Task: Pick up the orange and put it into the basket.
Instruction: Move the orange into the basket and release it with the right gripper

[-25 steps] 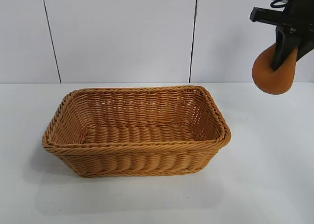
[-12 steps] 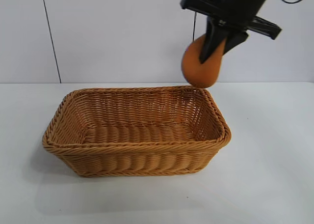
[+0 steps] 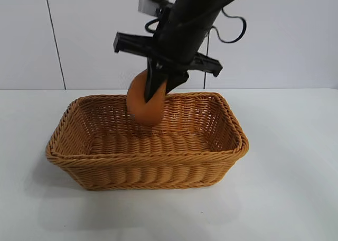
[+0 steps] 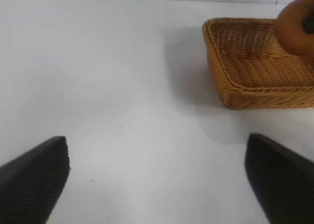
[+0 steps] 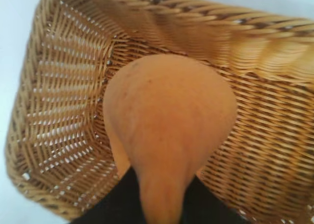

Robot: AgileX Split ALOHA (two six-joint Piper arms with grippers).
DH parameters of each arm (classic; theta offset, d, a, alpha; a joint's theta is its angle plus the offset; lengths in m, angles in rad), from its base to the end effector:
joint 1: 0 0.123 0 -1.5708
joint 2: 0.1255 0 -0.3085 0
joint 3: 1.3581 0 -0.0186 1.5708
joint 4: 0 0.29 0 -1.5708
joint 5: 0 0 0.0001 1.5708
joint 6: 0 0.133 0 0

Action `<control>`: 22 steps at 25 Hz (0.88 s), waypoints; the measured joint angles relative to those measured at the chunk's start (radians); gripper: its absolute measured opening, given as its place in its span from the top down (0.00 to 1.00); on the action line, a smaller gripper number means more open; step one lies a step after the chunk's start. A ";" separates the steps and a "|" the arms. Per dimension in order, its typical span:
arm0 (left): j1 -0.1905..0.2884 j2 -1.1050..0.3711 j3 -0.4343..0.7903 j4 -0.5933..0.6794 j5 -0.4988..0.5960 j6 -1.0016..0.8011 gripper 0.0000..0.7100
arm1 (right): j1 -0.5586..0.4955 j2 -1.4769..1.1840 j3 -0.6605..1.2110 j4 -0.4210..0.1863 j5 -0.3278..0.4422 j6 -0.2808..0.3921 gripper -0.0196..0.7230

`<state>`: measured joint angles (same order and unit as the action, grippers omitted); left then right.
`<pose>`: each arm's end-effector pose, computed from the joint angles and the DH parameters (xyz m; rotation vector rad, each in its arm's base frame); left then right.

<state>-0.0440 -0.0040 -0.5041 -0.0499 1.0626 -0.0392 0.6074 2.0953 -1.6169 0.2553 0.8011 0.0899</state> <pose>0.0418 -0.0076 0.2785 0.0075 2.0389 -0.1118 0.4067 0.3121 0.1544 -0.5255 2.7739 0.4735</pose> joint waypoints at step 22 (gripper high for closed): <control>0.000 0.000 0.000 0.000 0.000 0.000 0.02 | -0.001 -0.045 0.000 -0.052 0.125 0.035 0.21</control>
<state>-0.0440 -0.0040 -0.5041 -0.0499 1.0626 -0.0392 0.6062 2.0508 -1.6169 0.2029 0.9266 0.1248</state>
